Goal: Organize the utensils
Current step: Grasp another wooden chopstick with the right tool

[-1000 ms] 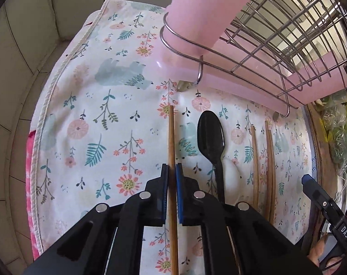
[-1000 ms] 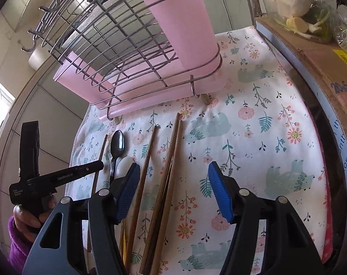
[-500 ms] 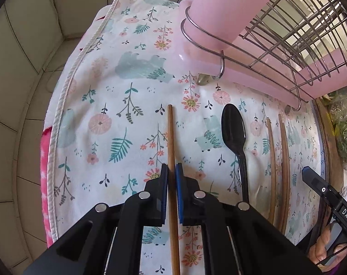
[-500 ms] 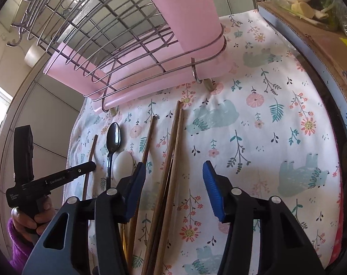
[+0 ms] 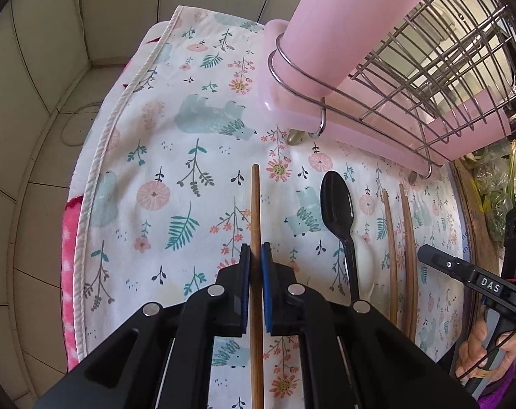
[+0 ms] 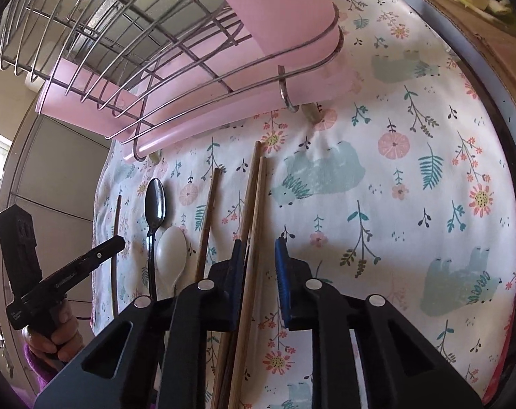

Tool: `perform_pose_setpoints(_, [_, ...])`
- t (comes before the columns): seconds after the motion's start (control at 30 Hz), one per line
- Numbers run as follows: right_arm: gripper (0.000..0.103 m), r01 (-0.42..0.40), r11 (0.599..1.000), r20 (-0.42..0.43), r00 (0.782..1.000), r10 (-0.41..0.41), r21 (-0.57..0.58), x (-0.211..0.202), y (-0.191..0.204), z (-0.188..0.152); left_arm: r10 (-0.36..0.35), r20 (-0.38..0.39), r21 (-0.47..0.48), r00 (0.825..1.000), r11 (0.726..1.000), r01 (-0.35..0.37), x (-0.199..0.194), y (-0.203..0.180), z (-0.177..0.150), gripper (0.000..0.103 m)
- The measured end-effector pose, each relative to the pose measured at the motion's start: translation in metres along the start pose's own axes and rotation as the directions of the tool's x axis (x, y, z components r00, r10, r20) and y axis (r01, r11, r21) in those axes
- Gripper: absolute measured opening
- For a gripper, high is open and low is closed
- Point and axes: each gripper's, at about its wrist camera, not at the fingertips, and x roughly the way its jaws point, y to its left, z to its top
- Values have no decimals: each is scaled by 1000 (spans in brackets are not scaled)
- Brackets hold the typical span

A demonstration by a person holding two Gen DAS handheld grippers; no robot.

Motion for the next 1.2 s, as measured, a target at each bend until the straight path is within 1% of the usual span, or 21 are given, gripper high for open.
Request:
perform_pose_setpoints(0.13, [18,42,999,-17,999,-43,-18,6,5,9,-15,22,14,1000,1000,15,-10,1,-1,6])
perform_pose_setpoints(0.27, [18,90,995,-39,995,-92,-48,15,14,15,-30,25,19,999,999,30,-16,5,-1,6])
perform_pose_setpoints(0.33, [18,110,992,-44,993,-113,-60,16,17,15,-33,25,19,999,999,33,-15,3,-2,6])
perform_pose_setpoints(0.47, [18,180,977,-40,982,-186,-113,10,26,11,-32,30,31,999,999,31,-16,2,-2,6])
perform_pose_setpoints(0.6, [18,186,974,-66,978,-195,-129,18,32,12,-30,26,39,999,999,29,-18,2,-1,6])
perform_pose_setpoints(0.67, [18,209,967,-78,972,-222,-143,26,35,13,-28,26,44,999,999,26,-19,-1,-1,6])
perform_pose_setpoints(0.73, [18,217,963,-77,970,-232,-161,26,38,15,-26,29,46,999,999,24,-21,-2,-1,6])
perform_pose_setpoints(0.8, [12,218,963,-71,970,-231,-160,32,42,17,-26,35,46,999,999,24,-26,-3,0,6])
perform_pose_setpoints(0.83, [9,207,966,-62,974,-219,-155,30,40,17,-27,41,46,999,999,25,-28,-3,0,6])
perform_pose_setpoints(0.9, [9,177,976,-47,982,-185,-130,22,31,14,-27,57,54,998,998,24,-33,-4,0,6])
perform_pose_setpoints(0.97, [8,140,985,-7,990,-141,-102,11,23,9,-28,76,59,997,998,24,-40,-6,0,6])
perform_pose_setpoints(1.03, [8,119,989,37,992,-117,-86,0,18,5,-40,103,59,994,998,34,-49,-7,0,6])
perform_pose_setpoints(1.1, [8,100,992,103,990,-92,-78,-17,15,-2,-50,142,62,989,997,42,-60,-9,0,6])
perform_pose_setpoints(1.13, [8,102,992,131,987,-92,-76,-24,14,-4,-54,165,64,985,997,44,-66,-10,-1,6])
perform_pose_setpoints(1.2, [8,75,994,200,978,-59,-75,-42,12,-11,-65,214,72,975,996,50,-79,-13,-2,6])
